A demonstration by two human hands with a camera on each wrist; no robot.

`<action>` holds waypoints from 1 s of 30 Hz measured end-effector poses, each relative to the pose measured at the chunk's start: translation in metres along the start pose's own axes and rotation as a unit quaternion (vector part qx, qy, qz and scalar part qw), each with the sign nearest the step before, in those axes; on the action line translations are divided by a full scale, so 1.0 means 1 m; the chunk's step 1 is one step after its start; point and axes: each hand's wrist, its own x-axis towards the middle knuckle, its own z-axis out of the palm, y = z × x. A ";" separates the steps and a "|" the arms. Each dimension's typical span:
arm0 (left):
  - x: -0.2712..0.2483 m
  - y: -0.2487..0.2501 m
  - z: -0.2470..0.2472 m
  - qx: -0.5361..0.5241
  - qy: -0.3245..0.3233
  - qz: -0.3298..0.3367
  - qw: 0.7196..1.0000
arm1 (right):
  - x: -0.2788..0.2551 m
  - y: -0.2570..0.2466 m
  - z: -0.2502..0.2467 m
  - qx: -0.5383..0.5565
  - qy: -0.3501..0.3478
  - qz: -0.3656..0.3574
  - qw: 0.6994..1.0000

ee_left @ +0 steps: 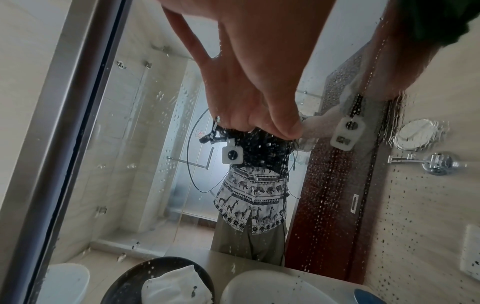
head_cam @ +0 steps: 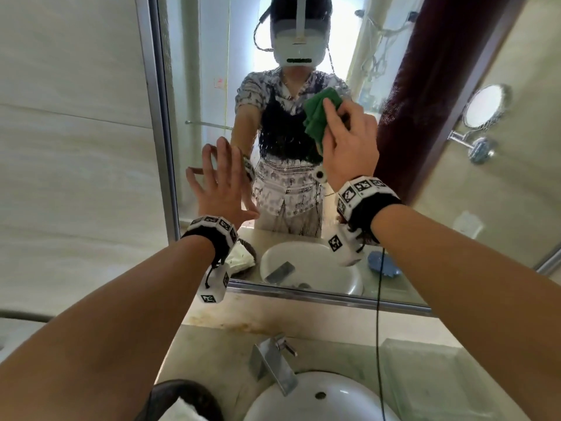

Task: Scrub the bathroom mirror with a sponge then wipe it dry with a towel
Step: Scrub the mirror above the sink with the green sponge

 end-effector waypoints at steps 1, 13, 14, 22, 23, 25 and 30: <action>0.000 0.000 0.001 -0.002 0.001 0.001 1.000 | -0.004 -0.004 0.004 -0.005 -0.006 -0.020 1.000; -0.003 0.002 -0.002 0.029 -0.015 -0.003 0.999 | -0.142 0.008 0.056 -0.018 -0.242 -0.288 0.927; -0.004 0.003 -0.004 0.031 -0.021 -0.006 0.999 | -0.144 0.010 0.055 -0.021 -0.239 -0.289 0.927; -0.008 -0.005 -0.031 0.069 -0.072 0.005 0.995 | -0.104 0.009 0.034 0.010 -0.150 -0.197 0.969; -0.009 -0.008 -0.037 0.073 -0.085 0.010 0.994 | -0.097 0.006 0.031 0.014 -0.135 -0.175 0.975; -0.010 -0.014 -0.049 0.083 -0.113 0.027 0.990 | -0.085 -0.002 0.028 0.017 -0.114 -0.138 0.984; -0.012 -0.054 -0.067 0.107 -0.099 0.038 0.989 | -0.059 -0.028 0.031 0.012 -0.070 -0.062 0.996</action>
